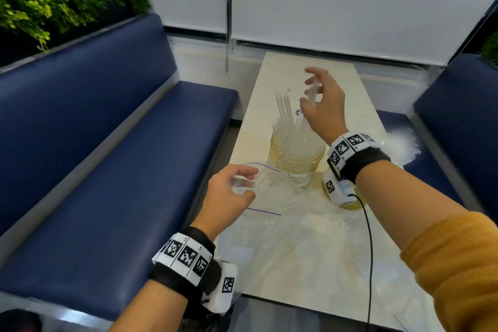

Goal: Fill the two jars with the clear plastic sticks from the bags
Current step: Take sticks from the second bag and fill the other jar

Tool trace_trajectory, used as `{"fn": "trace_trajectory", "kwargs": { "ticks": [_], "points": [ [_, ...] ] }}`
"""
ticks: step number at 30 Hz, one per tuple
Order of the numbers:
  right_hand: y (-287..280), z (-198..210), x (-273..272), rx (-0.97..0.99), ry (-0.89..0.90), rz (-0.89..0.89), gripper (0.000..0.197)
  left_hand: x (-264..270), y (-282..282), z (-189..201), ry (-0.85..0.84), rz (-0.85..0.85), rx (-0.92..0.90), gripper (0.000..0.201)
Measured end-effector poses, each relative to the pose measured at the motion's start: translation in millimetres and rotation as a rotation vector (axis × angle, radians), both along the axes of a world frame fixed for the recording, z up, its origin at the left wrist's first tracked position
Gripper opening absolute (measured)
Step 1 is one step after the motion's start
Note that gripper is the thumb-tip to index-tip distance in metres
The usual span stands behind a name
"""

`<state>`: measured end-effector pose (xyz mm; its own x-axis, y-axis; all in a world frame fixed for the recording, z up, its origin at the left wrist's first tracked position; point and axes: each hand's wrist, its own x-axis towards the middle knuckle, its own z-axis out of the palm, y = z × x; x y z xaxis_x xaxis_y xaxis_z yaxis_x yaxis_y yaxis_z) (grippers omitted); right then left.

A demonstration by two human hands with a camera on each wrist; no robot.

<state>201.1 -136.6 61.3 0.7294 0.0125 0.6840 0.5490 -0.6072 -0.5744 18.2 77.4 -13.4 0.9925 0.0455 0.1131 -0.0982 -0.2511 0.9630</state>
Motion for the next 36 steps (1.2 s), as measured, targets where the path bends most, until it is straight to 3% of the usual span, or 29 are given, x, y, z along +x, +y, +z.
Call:
{"fn": "trace_trajectory", "kwargs": {
  "ticks": [2,3,5,7,11,14,16,20,22,24,27,30,32,34,36],
  "points": [
    [-4,-17,-1,-0.136,0.057,-0.069,0.028,0,-1,-1,0.001,-0.007,0.004,0.042],
    [-6,-27,-2,-0.231,0.116,-0.106,0.024,0,-2,-1,0.004,-0.011,0.008,0.043],
    [-8,-46,-4,-0.400,0.245,-0.140,0.047,1,-2,-1,0.008,-0.019,0.010,0.044],
    [-7,-45,-7,-0.435,0.258,-0.128,0.062,2,-2,-1,0.012,-0.021,0.008,0.044],
    [3,-11,-8,-0.359,0.095,-0.122,0.048,4,-4,-1,0.013,-0.027,0.006,0.045],
    [22,11,-9,-0.505,0.057,-0.020,0.048,5,-8,-1,0.017,-0.037,0.011,0.046],
    [31,9,-5,-0.628,0.135,0.026,0.045,7,-11,0,0.011,-0.039,0.008,0.046],
    [29,-8,-8,-0.838,0.370,-0.054,0.044,11,-14,1,0.015,-0.029,0.010,0.047],
    [24,-9,-14,-0.917,0.372,-0.020,0.043,13,-14,1,0.016,-0.027,0.014,0.048],
    [16,-4,-18,-0.773,0.272,-0.021,0.042,14,-15,0,0.019,-0.029,0.022,0.048],
    [1,-9,-14,-0.597,0.158,-0.157,0.040,15,-18,0,0.021,-0.038,0.024,0.048],
    [-9,-33,-13,-0.751,0.361,-0.080,0.039,14,-21,2,0.016,-0.059,0.031,0.050],
    [-13,-41,-17,-0.721,0.397,-0.070,0.046,13,-23,4,0.013,-0.078,0.039,0.054],
    [-13,-38,-22,-0.621,0.282,-0.093,0.048,13,-26,6,0.006,-0.096,0.053,0.061],
    [-7,-28,-39,-0.530,0.057,-0.117,0.038,13,-30,9,-0.001,-0.124,0.074,0.067]
  ]
}}
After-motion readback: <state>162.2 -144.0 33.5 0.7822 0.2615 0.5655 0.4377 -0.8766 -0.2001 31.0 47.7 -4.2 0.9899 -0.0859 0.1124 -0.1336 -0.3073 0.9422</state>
